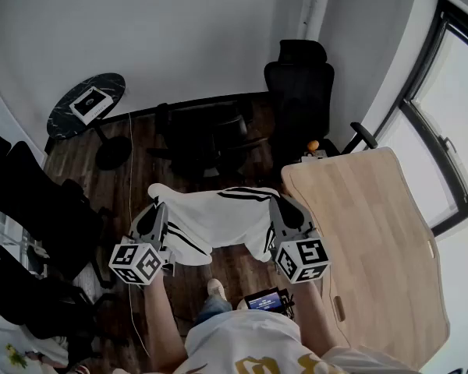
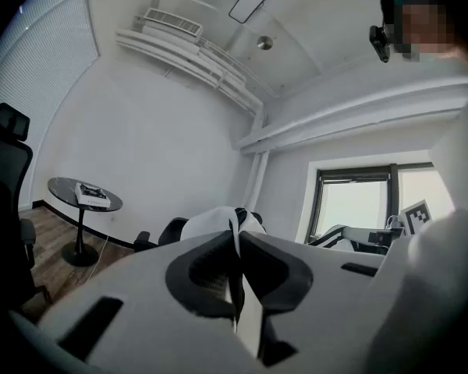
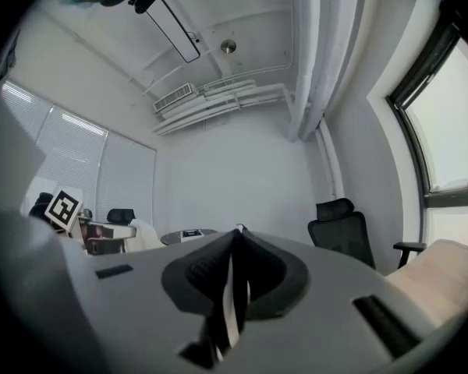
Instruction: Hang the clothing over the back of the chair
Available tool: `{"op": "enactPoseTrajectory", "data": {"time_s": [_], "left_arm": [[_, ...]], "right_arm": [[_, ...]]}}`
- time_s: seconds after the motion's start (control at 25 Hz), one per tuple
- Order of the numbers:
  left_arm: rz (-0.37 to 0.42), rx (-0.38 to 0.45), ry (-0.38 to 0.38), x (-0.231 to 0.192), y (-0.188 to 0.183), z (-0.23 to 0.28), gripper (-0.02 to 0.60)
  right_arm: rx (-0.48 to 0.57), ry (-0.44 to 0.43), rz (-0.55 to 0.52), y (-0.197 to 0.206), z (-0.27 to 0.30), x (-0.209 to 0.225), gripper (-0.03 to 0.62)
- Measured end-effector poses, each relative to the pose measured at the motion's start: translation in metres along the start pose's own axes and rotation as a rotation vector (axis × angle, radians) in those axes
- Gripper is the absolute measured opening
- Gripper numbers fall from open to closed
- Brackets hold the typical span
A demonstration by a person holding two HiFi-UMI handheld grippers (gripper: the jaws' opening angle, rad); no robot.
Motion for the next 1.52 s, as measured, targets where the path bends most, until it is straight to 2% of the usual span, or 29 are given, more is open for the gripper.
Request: {"op": "enactPoseTrajectory", "data": {"time_s": [0.32,0.6,0.88,1.08,1.52], "left_arm": [[0.001,-0.016,0.005,0.003,0.000,-0.001,0.037],[0.008,-0.024,0.002,0.009,-0.001,0.004,0.037],[-0.007,-0.016,-0.006,-0.003,-0.003,0.022,0.037],[-0.014,-0.022,-0.010,-0.025,0.001,0.056,0.037],[-0.066,-0.018,0.060,-0.105,-0.001,0.169,0.037]], "right_arm": [[-0.018,0.010,0.015,0.003,-0.004,0.002,0.029],[-0.020,-0.021,0.037,0.002,-0.005,0.006,0.029],[-0.031,-0.032,0.039,0.001,0.017,0.014,0.029],[-0.050,-0.028,0.031,0.006,0.054,0.029,0.029],[-0.115,0.017,0.007,0.013,0.175,0.051,0.029]]}}
Point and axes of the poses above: the fingertips, and each gripper's own axes: z forward along the fingers, x to its right, y out of its underside, the point moved 3 cm from there along -z, backward along the fingers, and after that the axes turned 4 degrees about z, right-handed, at the moved point
